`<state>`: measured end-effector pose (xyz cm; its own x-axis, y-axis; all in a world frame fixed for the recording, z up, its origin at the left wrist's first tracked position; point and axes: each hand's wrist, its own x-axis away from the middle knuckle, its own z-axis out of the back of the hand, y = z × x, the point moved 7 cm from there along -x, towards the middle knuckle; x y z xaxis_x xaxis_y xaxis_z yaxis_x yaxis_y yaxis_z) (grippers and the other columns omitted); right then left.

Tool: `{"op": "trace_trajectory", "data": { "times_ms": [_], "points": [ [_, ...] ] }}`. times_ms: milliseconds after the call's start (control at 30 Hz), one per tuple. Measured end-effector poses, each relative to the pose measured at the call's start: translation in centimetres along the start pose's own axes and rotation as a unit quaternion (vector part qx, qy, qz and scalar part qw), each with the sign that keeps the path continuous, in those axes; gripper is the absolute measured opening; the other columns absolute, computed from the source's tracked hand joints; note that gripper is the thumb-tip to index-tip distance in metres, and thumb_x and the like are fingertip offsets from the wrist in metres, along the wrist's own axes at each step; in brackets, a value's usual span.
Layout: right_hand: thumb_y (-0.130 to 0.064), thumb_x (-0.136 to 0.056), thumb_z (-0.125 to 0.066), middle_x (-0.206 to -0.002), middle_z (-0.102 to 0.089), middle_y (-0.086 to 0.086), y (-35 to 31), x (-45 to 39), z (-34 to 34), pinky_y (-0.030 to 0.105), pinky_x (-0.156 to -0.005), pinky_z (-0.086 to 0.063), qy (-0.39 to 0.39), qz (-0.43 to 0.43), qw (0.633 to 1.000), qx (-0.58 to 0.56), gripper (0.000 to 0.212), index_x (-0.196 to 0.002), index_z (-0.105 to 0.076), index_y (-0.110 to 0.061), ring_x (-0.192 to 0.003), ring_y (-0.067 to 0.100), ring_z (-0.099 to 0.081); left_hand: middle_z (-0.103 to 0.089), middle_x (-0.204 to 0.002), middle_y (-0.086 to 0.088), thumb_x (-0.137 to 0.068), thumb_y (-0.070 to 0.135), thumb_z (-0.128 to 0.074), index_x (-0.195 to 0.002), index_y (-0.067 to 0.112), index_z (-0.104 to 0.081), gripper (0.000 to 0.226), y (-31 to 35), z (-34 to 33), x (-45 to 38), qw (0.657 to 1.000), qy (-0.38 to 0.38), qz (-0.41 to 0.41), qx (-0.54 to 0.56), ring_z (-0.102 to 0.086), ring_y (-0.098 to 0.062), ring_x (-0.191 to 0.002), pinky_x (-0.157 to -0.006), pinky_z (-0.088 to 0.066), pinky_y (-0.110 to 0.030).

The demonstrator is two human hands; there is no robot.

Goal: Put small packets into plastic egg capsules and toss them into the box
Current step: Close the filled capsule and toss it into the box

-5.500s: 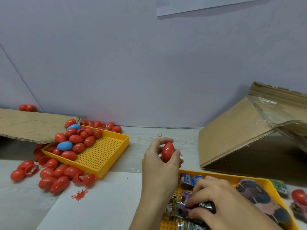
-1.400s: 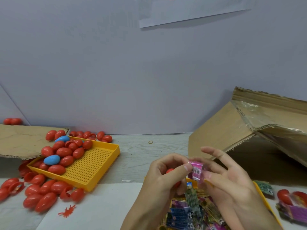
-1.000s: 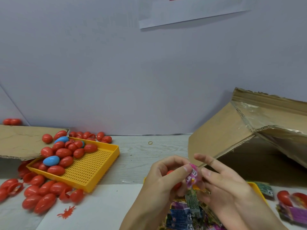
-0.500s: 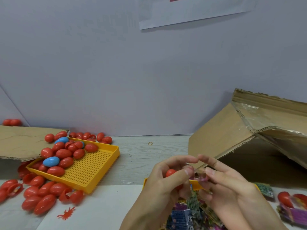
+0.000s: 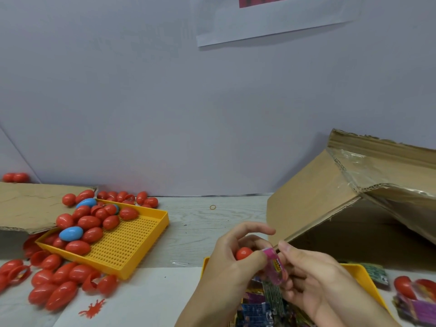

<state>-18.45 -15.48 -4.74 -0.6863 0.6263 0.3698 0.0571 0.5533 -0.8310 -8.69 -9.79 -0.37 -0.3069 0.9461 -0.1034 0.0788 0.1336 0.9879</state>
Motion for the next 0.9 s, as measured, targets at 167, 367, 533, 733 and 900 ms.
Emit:
{"op": "trace_trajectory", "data": {
  "times_ms": [167, 367, 533, 733, 900],
  "points": [
    [-0.022, -0.034, -0.083, -0.064, -0.055, 0.016, -0.4, 0.3, 0.1, 0.029, -0.050, -0.039, -0.015, 0.006, 1.000, -0.003, 0.040, -0.067, -0.075, -0.001, -0.054, 0.021, -0.050, -0.064, -0.081, -0.002, -0.075, 0.009, -0.063, -0.091, 0.024, -0.072, 0.023, -0.2, -0.1, -0.1, 0.999, -0.003, 0.009, -0.041, -0.059, -0.029, -0.074, -0.064, -0.048, -0.029],
    [-0.019, -0.044, -0.082, -0.075, -0.054, 0.023, -1.6, 0.7, 0.0, 0.034, -0.060, -0.044, -0.037, 0.072, 0.996, -0.042, 0.037, -0.071, -0.073, 0.004, -0.064, 0.030, -0.055, -0.065, -0.083, 0.003, -0.075, 0.012, -0.063, -0.086, 0.022, -0.071, 0.017, -0.3, 0.0, -0.1, 0.998, -0.002, 0.008, -0.066, -0.058, -0.013, -0.060, -0.061, -0.049, -0.024],
    [-0.025, -0.045, -0.089, -0.064, -0.048, 0.018, -2.1, 1.1, -0.2, 0.023, -0.038, -0.028, -0.031, 0.102, 0.993, -0.051, 0.039, -0.069, -0.071, 0.001, -0.051, 0.021, -0.041, -0.066, -0.080, 0.001, -0.070, 0.023, -0.068, -0.085, 0.021, -0.070, 0.015, -0.6, -0.1, -0.2, 0.998, -0.009, 0.009, -0.055, -0.056, -0.015, -0.058, -0.061, -0.049, -0.028],
    [-0.016, -0.062, -0.070, -0.061, -0.049, 0.016, -1.8, 1.1, -0.5, 0.020, -0.035, -0.028, -0.042, 0.085, 0.995, -0.037, 0.031, -0.079, -0.069, 0.010, -0.047, 0.017, -0.041, -0.059, -0.060, -0.008, -0.066, 0.033, -0.072, -0.075, 0.015, -0.069, 0.020, -0.5, 0.6, -0.3, 0.998, 0.041, 0.004, -0.052, -0.053, -0.018, -0.055, -0.055, -0.047, -0.027],
    [-0.014, -0.062, -0.071, -0.061, -0.049, 0.016, -1.5, 0.8, -0.1, 0.021, -0.037, -0.029, -0.029, 0.078, 0.996, 0.000, 0.030, -0.079, -0.071, 0.011, -0.050, 0.018, -0.042, -0.060, -0.061, -0.002, -0.065, 0.029, -0.071, -0.074, 0.015, -0.069, 0.017, -0.5, 0.8, -0.3, 0.996, 0.057, 0.003, -0.067, -0.054, -0.015, -0.055, -0.055, -0.047, -0.025]
  ]
}}
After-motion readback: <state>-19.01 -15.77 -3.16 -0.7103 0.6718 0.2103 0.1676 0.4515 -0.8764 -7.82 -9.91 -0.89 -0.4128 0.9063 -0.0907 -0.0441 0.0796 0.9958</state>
